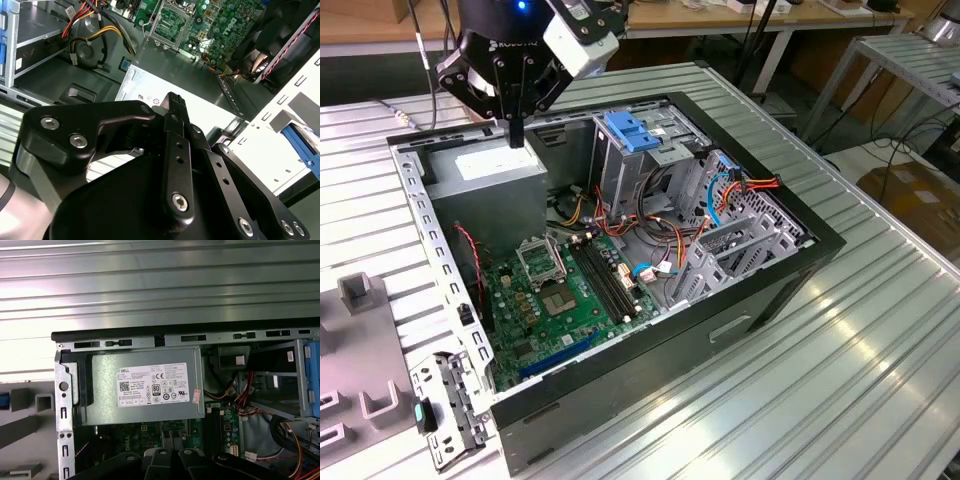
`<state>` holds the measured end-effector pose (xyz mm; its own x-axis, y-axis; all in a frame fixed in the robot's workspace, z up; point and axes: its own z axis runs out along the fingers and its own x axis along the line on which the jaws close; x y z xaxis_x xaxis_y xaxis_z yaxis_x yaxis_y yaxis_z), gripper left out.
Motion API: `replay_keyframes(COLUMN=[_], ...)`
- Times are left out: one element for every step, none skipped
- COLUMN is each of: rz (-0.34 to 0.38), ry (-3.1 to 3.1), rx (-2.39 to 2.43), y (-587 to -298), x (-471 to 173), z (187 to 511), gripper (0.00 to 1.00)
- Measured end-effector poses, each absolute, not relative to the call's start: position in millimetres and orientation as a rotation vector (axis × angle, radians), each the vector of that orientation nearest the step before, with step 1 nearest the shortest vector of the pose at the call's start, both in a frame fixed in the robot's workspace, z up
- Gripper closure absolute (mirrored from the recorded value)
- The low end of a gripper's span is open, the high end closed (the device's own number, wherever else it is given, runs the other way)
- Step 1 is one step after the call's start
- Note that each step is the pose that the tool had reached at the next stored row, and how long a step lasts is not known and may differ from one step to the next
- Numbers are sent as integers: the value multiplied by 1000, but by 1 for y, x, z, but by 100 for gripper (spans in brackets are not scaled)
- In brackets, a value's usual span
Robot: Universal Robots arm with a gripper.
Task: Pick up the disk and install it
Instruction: 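Reach for the disk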
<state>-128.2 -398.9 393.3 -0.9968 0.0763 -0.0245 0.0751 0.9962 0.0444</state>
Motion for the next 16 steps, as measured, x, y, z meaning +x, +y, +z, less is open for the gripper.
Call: replay_keyframes(rz=[68, 68, 68, 68, 68, 68, 68, 68, 68, 68, 68, 68, 68, 68, 68, 68], ry=[3112, 3112, 3112, 3113, 3112, 3112, 3113, 3113, 3113, 3113, 3113, 3113, 3113, 3113, 3113, 3113], rx=[118, 118, 118, 118, 118, 118, 118, 118, 118, 118, 118, 118, 118, 118, 118, 118], y=[-399, -399, -399, -399, -399, -399, -399, -399, -399, -399, -399, -399, -399, -399, -399, -399], x=[-129, -129, -130, -130, -131, -131, -131, -131, -132, -132, -133, -133, -133, -134, -134, -134], z=[393, 393, 393, 393, 393, 393, 393, 393, 393, 393, 393, 393, 393, 393, 393, 393], gripper=[89, 89, 89, 89, 89, 89, 89, 89, 89, 89, 89, 89, 89, 89, 89, 89])
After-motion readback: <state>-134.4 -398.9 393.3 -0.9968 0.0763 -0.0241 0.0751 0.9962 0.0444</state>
